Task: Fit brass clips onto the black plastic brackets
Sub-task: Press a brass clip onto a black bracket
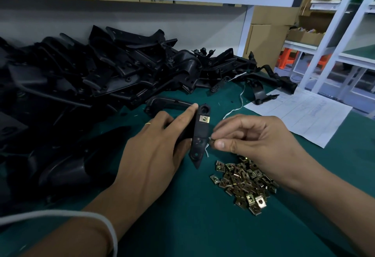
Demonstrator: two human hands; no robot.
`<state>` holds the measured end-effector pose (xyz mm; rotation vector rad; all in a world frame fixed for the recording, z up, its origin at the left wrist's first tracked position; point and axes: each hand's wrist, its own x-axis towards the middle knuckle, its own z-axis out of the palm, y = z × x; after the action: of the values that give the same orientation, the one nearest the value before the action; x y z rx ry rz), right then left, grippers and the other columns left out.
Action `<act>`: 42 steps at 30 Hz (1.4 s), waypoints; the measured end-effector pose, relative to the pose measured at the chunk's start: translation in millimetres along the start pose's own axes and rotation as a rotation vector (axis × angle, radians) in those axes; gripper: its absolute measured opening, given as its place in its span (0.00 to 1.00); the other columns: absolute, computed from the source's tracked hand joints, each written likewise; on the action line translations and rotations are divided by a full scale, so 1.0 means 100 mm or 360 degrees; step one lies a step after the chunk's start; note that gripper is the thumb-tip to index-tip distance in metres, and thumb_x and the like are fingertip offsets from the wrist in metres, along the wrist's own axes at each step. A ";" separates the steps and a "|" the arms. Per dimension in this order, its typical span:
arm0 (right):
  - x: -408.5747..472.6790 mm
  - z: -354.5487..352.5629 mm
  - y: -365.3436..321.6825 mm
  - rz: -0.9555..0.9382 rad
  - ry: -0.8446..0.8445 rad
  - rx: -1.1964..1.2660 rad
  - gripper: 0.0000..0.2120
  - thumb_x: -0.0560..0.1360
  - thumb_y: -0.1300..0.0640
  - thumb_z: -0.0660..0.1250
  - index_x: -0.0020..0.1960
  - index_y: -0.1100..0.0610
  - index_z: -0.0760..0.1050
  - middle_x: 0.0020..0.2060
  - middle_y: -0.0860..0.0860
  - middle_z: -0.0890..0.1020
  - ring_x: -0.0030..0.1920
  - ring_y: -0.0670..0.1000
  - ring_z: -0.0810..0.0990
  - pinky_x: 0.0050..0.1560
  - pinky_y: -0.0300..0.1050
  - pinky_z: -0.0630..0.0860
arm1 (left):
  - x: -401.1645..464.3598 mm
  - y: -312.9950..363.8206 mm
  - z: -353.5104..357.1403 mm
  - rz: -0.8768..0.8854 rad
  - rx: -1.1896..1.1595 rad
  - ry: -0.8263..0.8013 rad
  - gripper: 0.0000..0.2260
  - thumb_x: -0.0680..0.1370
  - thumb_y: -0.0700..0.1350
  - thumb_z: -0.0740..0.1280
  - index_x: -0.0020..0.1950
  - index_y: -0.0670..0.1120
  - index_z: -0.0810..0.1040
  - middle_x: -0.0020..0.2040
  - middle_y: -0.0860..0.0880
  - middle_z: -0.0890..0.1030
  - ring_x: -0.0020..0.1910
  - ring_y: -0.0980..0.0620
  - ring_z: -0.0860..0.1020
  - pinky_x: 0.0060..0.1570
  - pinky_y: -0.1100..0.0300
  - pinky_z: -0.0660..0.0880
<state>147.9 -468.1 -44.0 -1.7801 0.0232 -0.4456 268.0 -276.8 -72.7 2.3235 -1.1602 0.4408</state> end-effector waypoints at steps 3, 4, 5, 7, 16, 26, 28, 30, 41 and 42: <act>-0.02 0.04 -0.01 0.0033 -0.0020 0.0056 0.07 0.70 0.62 0.77 0.48 0.60 0.86 0.46 0.59 0.88 0.48 0.55 0.87 0.54 0.43 0.82 | 0.00 -0.01 0.00 -0.0012 -0.0023 0.0011 0.29 0.81 0.56 0.59 0.83 0.62 0.58 0.52 0.54 0.72 0.44 0.51 0.74 0.35 0.52 0.75; -0.02 0.06 0.00 0.0054 -0.0018 0.0105 0.08 0.70 0.63 0.77 0.49 0.60 0.86 0.45 0.60 0.88 0.47 0.56 0.88 0.53 0.43 0.82 | 0.01 -0.01 0.00 -0.0022 -0.0026 0.0014 0.29 0.81 0.56 0.59 0.83 0.63 0.58 0.53 0.54 0.72 0.44 0.51 0.74 0.35 0.53 0.75; -0.03 0.07 0.00 0.0074 -0.0009 0.0150 0.08 0.70 0.63 0.77 0.48 0.60 0.85 0.44 0.60 0.88 0.47 0.56 0.88 0.52 0.42 0.82 | 0.01 -0.01 0.00 -0.0028 -0.0027 0.0016 0.29 0.81 0.56 0.59 0.83 0.63 0.58 0.53 0.55 0.72 0.44 0.52 0.73 0.35 0.54 0.74; -0.04 0.11 0.00 0.0089 0.0017 0.0185 0.08 0.69 0.63 0.78 0.48 0.59 0.84 0.42 0.59 0.88 0.45 0.55 0.88 0.50 0.43 0.83 | 0.00 -0.01 0.00 -0.0024 -0.0034 0.0010 0.30 0.81 0.57 0.58 0.83 0.63 0.58 0.53 0.55 0.72 0.44 0.53 0.73 0.35 0.55 0.74; -0.02 0.14 0.03 0.0044 0.0079 0.0254 0.09 0.68 0.63 0.79 0.47 0.59 0.83 0.43 0.62 0.87 0.46 0.59 0.88 0.53 0.47 0.83 | -0.01 -0.01 0.00 -0.0005 -0.0054 0.0007 0.30 0.81 0.56 0.58 0.83 0.62 0.57 0.53 0.55 0.72 0.44 0.53 0.73 0.36 0.54 0.75; -0.02 0.13 0.00 -0.0048 0.0042 0.0220 0.08 0.67 0.64 0.79 0.44 0.56 0.84 0.42 0.58 0.87 0.44 0.55 0.88 0.50 0.42 0.83 | 0.00 -0.02 0.01 -0.0018 -0.0068 0.0001 0.29 0.81 0.57 0.57 0.83 0.62 0.57 0.52 0.55 0.71 0.43 0.53 0.72 0.36 0.55 0.74; -0.02 0.14 0.00 -0.0053 0.0050 0.0192 0.08 0.66 0.62 0.79 0.44 0.56 0.84 0.41 0.58 0.87 0.44 0.56 0.88 0.51 0.44 0.83 | 0.00 -0.02 0.01 -0.0017 -0.0082 -0.0005 0.29 0.81 0.57 0.56 0.83 0.62 0.57 0.52 0.55 0.71 0.42 0.53 0.72 0.36 0.55 0.74; -0.02 0.14 0.01 -0.0049 0.0050 0.0157 0.08 0.66 0.62 0.79 0.44 0.57 0.83 0.40 0.58 0.87 0.42 0.55 0.87 0.51 0.46 0.84 | 0.00 -0.02 0.01 -0.0014 -0.0079 -0.0010 0.29 0.81 0.57 0.56 0.83 0.62 0.57 0.52 0.55 0.71 0.42 0.53 0.72 0.36 0.54 0.75; -0.03 0.13 0.01 -0.0082 -0.0002 0.0176 0.07 0.68 0.65 0.78 0.44 0.57 0.84 0.41 0.59 0.87 0.43 0.56 0.88 0.50 0.49 0.85 | -0.01 -0.02 0.01 0.0023 -0.0076 -0.0005 0.28 0.82 0.55 0.58 0.83 0.61 0.58 0.50 0.55 0.70 0.42 0.53 0.72 0.35 0.55 0.72; -0.03 0.13 0.01 -0.0094 -0.0026 0.0223 0.07 0.69 0.66 0.77 0.45 0.58 0.84 0.42 0.59 0.87 0.45 0.58 0.88 0.52 0.50 0.85 | -0.01 -0.02 0.00 0.0025 -0.0090 0.0002 0.28 0.82 0.54 0.59 0.83 0.61 0.59 0.50 0.54 0.70 0.41 0.53 0.72 0.35 0.55 0.72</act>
<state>149.6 -456.0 -48.0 -1.6498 -0.0705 -0.4641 269.6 -275.3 -74.0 2.2670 -1.1760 0.4097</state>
